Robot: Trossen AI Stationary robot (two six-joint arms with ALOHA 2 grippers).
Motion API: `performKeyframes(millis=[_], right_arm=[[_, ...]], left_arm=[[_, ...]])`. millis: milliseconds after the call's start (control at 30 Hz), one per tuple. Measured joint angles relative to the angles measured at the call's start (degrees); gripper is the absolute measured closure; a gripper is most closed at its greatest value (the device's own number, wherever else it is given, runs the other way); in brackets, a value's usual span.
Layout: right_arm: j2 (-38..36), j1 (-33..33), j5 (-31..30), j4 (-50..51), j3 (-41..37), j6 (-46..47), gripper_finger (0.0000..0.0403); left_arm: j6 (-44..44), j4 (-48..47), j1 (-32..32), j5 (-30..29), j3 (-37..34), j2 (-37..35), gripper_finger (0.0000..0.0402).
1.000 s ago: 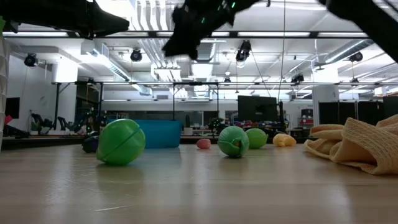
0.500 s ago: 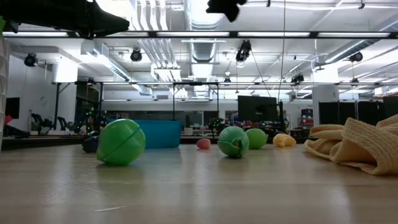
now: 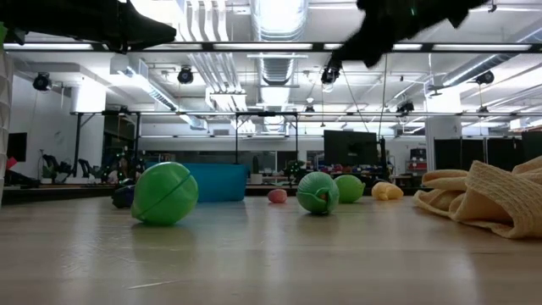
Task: Pick and placing Produce into tupperware
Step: Put the peach into the blue bin
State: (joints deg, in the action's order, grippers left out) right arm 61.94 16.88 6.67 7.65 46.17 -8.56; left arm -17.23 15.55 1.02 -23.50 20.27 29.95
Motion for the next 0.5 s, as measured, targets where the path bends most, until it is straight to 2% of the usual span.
performKeyframes(millis=[100,167,300,500], right_arm=[[-1.6,0.0,-8.5,-1.4,-5.8,1.6,0.0298],[-1.9,0.0,-11.7,-3.4,-8.9,3.5,0.0301],[-1.7,0.0,-12.3,-6.4,-12.7,4.6,0.0303],[-0.7,0.0,-12.3,-10.6,-13.7,6.1,0.0301]], left_arm=[[0.0,0.0,0.0,0.0,0.0,0.0,0.0192],[0.0,0.0,0.0,0.0,0.0,0.0,0.0192],[0.0,0.0,0.0,0.0,0.0,0.0,0.0192],[0.0,0.0,0.0,0.0,0.0,0.0,0.0192]])
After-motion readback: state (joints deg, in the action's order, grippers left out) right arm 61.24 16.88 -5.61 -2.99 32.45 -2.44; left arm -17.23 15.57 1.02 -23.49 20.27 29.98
